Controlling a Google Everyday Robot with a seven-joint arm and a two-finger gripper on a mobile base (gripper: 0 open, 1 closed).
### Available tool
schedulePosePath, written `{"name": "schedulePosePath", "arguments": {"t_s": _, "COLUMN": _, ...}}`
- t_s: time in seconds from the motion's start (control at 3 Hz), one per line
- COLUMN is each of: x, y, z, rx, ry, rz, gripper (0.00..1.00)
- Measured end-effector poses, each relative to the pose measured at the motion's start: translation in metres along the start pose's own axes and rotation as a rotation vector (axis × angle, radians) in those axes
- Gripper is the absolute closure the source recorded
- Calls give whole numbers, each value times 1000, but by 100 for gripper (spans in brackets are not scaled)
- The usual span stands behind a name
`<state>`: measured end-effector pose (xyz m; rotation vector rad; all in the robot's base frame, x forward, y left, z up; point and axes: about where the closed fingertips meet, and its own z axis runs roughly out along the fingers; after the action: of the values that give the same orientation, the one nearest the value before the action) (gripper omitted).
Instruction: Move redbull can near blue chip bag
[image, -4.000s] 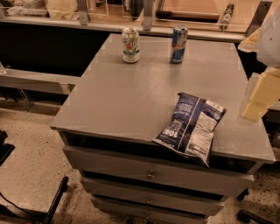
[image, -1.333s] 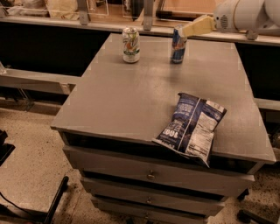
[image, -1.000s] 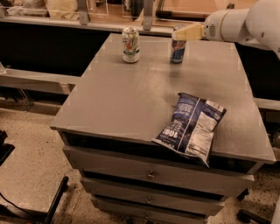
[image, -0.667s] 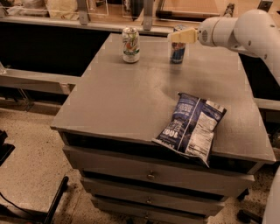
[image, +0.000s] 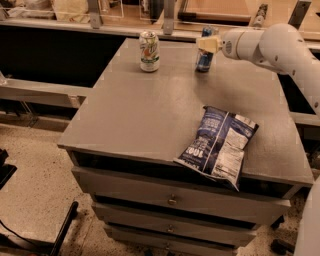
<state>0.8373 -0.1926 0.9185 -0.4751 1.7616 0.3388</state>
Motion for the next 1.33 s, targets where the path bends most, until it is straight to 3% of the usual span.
{"name": "schedulePosePath", "arguments": {"t_s": 0.33, "x": 2, "y": -1, "z": -7, "rx": 3, "ry": 4, "rz": -9, "gripper": 62}}
{"name": "schedulePosePath", "arguments": {"t_s": 0.67, "x": -9, "y": 0, "z": -22, "rx": -26, "ry": -13, "rz": -52, "gripper": 85}}
{"name": "schedulePosePath", "arguments": {"t_s": 1.0, "x": -35, "y": 10, "z": -54, "rx": -99, "ry": -58, "rz": -143, "gripper": 100}}
{"name": "schedulePosePath", "arguments": {"t_s": 1.33, "x": -50, "y": 36, "z": -95, "rx": -172, "ry": -118, "rz": -216, "gripper": 100}}
